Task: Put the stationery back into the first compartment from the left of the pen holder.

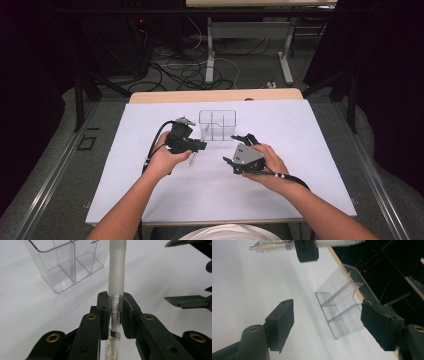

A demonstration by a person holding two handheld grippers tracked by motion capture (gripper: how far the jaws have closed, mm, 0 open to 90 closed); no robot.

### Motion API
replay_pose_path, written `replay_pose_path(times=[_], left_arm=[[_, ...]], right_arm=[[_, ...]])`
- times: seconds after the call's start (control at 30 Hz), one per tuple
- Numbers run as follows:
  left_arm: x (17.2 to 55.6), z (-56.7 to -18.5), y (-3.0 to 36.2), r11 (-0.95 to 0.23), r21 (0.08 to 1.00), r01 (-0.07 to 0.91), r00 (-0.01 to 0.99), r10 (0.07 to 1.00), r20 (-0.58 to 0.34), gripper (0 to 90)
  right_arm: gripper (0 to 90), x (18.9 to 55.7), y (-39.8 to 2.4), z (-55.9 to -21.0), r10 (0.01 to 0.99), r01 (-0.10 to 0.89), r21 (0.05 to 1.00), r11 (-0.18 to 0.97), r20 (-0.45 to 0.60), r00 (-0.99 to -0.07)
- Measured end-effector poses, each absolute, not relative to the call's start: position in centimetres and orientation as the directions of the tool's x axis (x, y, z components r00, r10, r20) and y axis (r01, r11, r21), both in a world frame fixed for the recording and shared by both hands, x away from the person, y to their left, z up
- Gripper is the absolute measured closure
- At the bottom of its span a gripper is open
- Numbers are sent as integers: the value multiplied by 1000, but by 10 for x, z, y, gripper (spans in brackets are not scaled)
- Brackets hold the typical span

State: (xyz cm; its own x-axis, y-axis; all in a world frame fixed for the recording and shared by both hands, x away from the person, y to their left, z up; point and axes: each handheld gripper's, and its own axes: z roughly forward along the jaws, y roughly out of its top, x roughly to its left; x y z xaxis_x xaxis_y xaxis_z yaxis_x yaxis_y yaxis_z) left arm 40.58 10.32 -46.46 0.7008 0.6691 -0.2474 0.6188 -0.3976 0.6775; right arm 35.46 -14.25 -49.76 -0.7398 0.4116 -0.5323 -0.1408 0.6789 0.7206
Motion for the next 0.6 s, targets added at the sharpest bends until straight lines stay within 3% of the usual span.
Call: replay_pose_path(times=[0.3,0.6], left_arm=[[410,-460,106,-354,708,611,678,696,-238,791],[417,-448,112,-276,773,571,662,711,-236,790]], right_arm=[[154,362,-166,-506,580,109,799,591,-327,-747],[102,368,-194,-508,705,261,854,449,-159,-691]])
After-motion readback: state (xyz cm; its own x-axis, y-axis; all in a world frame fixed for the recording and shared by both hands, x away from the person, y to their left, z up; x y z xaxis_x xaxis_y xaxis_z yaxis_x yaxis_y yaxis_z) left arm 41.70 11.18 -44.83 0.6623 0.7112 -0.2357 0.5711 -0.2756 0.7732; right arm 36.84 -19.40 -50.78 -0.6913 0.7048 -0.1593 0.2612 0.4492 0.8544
